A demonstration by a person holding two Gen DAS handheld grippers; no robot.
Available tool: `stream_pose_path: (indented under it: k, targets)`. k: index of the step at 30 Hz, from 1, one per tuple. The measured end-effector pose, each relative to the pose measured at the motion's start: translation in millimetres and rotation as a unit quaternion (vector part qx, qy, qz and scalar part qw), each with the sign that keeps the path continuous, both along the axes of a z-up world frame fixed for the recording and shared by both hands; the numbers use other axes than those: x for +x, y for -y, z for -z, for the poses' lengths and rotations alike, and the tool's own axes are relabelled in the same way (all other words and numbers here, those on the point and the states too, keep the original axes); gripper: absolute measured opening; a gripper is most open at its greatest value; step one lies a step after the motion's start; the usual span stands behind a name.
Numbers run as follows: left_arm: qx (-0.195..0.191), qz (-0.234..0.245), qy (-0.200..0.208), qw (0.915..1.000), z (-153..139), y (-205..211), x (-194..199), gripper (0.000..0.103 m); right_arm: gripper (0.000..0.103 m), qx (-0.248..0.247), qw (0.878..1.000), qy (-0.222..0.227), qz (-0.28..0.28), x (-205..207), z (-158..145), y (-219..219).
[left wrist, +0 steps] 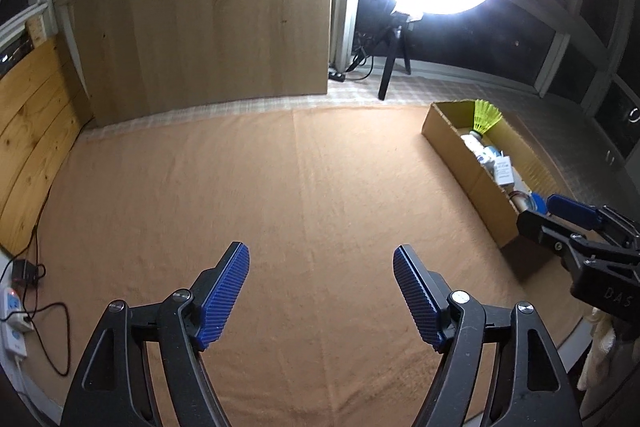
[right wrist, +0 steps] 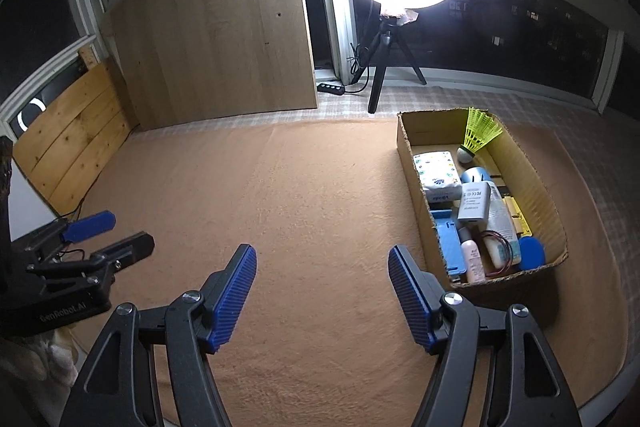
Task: Organize objects
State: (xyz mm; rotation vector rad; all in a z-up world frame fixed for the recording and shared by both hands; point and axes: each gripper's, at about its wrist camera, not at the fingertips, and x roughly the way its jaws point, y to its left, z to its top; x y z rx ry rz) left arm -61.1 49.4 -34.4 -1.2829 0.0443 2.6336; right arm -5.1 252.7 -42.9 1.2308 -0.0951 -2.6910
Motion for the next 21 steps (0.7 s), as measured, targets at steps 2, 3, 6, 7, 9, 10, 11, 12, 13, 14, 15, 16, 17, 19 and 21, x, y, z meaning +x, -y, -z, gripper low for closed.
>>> stream_pose_path:
  k: [2,3,6,7,9,10,11,12,13,14,15,16,17,19,21]
  targets:
    - [-0.001,-0.004,0.003,1.0000,4.9,2.8,-0.1,0.078,0.066,0.007,1.000,-0.002,0.004,-0.7,2.0,3.6]
    - [-0.001,-0.007,0.005,1.0000,8.8,4.2,-2.2,0.078,0.066,0.010,1.000,-0.002,0.007,-0.9,3.1,5.4]
    - [-0.002,-0.016,0.010,0.9998,16.3,7.5,-7.5,0.078,0.067,0.018,1.000,-0.006,0.014,-1.7,4.9,9.5]
    - [-0.002,-0.019,0.013,0.9997,18.3,9.2,-8.7,0.078,0.067,0.024,1.000,-0.009,0.017,-1.8,4.7,11.5]
    - [-0.004,-0.023,0.013,0.9997,20.4,11.0,-10.2,0.078,0.067,0.031,0.999,-0.013,0.018,-2.8,4.1,14.6]
    - [-0.005,-0.024,0.013,0.9996,21.1,10.7,-11.1,0.078,0.067,0.035,0.999,-0.015,0.020,-3.5,3.8,16.0]
    - [-0.007,-0.025,0.013,0.9996,21.8,11.1,-11.7,0.078,0.067,0.039,0.999,-0.017,0.022,-4.1,3.3,17.4]
    - [-0.008,-0.025,0.015,0.9995,22.8,11.5,-12.7,0.078,0.067,0.042,0.999,-0.019,0.022,-4.7,3.0,17.9]
    - [-0.007,-0.027,0.017,0.9995,23.4,12.5,-12.7,0.078,0.068,0.045,0.999,-0.022,0.022,-5.2,2.7,19.2]
    - [-0.007,-0.028,0.018,0.9994,24.0,12.8,-13.3,0.078,0.068,0.048,0.998,-0.024,0.022,-5.6,2.5,20.5]
    - [-0.006,-0.028,0.020,0.9994,24.9,12.8,-14.4,0.078,0.069,0.050,0.998,-0.025,0.021,-6.1,2.4,21.6]
    - [-0.006,-0.028,0.021,0.9994,25.4,13.1,-15.3,0.078,0.069,0.051,0.998,-0.025,0.021,-6.5,2.5,22.5]
    - [-0.007,-0.028,0.022,0.9993,25.4,13.2,-15.6,0.078,0.070,0.051,0.998,-0.025,0.021,-6.9,2.7,23.1]
    - [-0.007,-0.029,0.022,0.9993,25.4,12.3,-16.7,0.078,0.071,0.052,0.998,-0.025,0.022,-7.2,3.3,24.3]
    - [-0.007,-0.029,0.022,0.9993,25.7,12.8,-17.8,0.080,0.071,0.054,0.998,-0.026,0.023,-7.7,3.6,24.8]
